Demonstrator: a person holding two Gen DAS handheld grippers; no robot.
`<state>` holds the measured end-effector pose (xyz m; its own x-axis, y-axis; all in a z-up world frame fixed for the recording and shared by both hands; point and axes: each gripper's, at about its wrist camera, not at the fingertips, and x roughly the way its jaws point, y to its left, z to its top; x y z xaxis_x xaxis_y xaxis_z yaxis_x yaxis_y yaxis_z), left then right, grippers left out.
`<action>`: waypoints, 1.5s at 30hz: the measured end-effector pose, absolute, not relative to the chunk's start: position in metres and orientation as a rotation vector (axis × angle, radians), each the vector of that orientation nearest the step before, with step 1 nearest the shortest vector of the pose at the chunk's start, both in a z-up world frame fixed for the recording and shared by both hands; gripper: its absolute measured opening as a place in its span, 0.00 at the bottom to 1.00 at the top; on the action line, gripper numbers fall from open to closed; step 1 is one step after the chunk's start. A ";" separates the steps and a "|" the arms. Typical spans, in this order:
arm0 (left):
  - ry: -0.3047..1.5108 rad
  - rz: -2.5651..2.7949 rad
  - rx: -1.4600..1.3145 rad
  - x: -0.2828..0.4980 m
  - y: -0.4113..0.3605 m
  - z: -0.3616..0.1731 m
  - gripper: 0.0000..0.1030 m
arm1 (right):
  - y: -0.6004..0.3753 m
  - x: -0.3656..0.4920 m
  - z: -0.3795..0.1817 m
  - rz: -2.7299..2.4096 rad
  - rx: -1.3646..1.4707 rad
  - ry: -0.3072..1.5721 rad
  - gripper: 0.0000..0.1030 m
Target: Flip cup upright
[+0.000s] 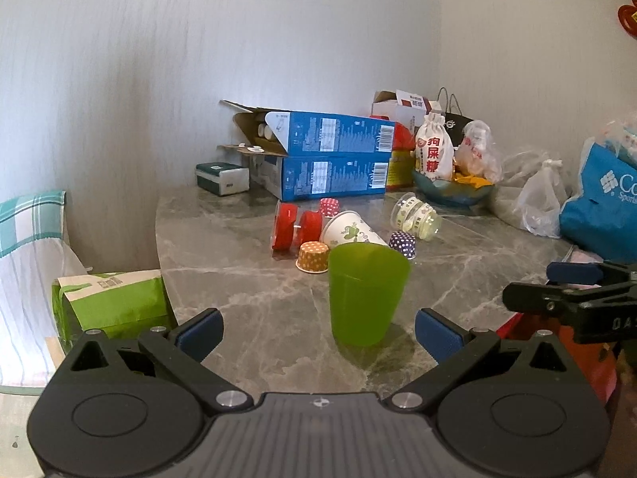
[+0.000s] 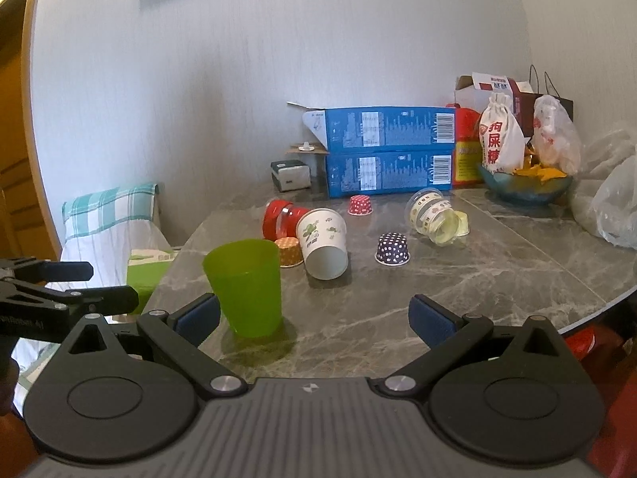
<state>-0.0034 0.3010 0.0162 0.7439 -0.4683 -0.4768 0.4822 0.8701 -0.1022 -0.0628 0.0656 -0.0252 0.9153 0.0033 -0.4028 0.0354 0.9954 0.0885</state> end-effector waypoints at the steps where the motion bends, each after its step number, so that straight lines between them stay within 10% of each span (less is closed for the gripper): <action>1: 0.514 -0.521 0.028 -0.003 0.301 0.017 1.00 | 0.067 -0.064 -0.024 -0.016 0.092 0.417 0.99; 45: 0.495 -0.548 -0.012 -0.007 0.296 0.028 1.00 | 0.054 -0.067 -0.028 -0.030 0.114 0.407 0.99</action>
